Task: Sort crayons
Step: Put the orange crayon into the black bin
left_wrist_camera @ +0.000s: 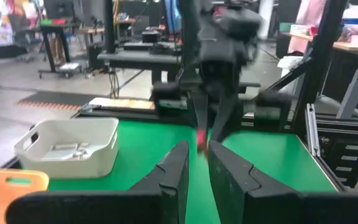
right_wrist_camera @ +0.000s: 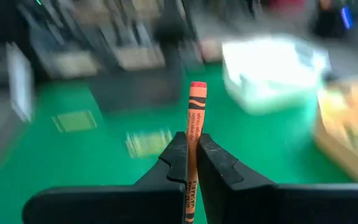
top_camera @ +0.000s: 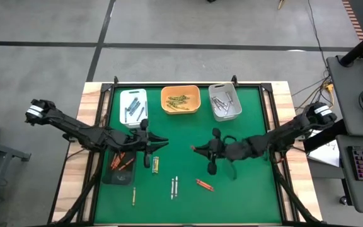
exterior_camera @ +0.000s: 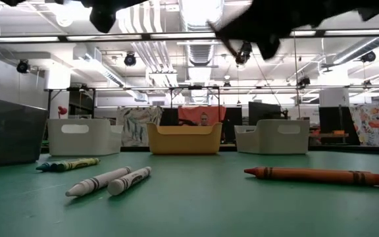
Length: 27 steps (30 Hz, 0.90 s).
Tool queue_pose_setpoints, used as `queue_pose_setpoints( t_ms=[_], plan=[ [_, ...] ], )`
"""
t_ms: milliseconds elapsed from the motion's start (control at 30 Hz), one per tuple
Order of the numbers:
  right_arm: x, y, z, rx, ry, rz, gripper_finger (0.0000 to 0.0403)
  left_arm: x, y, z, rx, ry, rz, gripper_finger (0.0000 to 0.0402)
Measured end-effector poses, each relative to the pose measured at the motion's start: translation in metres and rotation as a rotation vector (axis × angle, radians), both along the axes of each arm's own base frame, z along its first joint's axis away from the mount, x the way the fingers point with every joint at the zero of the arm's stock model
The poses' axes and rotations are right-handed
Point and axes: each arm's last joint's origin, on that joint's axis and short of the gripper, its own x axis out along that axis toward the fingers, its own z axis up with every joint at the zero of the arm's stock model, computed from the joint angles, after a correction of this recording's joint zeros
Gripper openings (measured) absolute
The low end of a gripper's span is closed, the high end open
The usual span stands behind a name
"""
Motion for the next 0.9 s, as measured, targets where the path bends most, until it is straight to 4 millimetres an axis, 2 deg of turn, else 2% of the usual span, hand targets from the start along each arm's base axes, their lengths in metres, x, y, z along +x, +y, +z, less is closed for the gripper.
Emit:
queue_pose_setpoints(
  t_ms=[133, 300, 467, 767, 900],
  plan=[
    [-0.004, -0.01, 0.008, -0.024, -0.269, 0.117, 0.0009, 0.012, -0.005, -0.006, 0.032, -0.038, -0.027, 0.0043],
    [0.0, -0.018, 0.011, -0.079, -0.428, 0.205, 0.0009, 0.027, -0.012, -0.013, 0.028, -0.117, -0.088, 0.0043],
    [0.009, -0.02, 0.015, -0.118, -0.447, 0.229, 0.0009, 0.035, -0.015, -0.016, 0.042, -0.192, -0.108, 0.0058],
    [0.018, -0.018, 0.021, -0.172, -0.425, 0.255, 0.0009, 0.043, -0.009, -0.018, 0.036, -0.289, -0.069, 0.0136],
    [0.023, -0.017, 0.022, -0.182, -0.409, 0.254, 0.0009, 0.051, -0.004, -0.024, 0.035, -0.332, -0.07, 0.0155]
  ],
)
